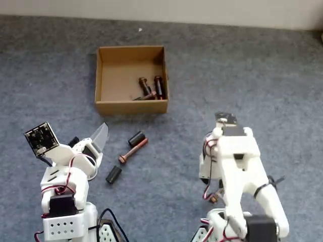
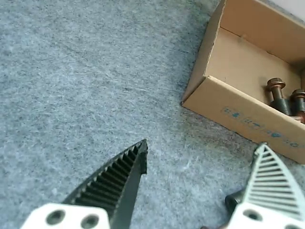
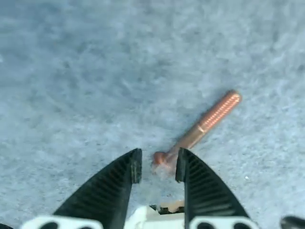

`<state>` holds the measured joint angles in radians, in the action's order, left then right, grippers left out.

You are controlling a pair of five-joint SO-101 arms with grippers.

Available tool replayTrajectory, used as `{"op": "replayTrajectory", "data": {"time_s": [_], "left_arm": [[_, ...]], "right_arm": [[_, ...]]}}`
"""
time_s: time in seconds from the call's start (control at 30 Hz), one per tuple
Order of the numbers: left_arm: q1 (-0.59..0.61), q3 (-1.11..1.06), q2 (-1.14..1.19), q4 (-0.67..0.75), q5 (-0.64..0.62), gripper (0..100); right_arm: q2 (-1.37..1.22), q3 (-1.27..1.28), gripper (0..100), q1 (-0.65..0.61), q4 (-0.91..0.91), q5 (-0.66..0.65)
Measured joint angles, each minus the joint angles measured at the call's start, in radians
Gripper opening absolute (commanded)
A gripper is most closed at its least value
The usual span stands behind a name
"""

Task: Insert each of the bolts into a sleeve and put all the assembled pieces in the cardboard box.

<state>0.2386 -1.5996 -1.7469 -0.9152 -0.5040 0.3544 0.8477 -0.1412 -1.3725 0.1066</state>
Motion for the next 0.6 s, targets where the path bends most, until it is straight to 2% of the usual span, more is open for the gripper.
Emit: {"op": "replayTrajectory", "data": {"time_s": [0.37,0.6], "left_arm": [[0.000,0.000,0.000,0.000,0.000,34],[0.000,-0.008,0.000,0.000,0.000,34]], "right_arm": [[-0.058,-0.023,11.7,0.166,0.003,0.000],[-0.104,0.029,11.7,0.186,0.143,0.002]]}}
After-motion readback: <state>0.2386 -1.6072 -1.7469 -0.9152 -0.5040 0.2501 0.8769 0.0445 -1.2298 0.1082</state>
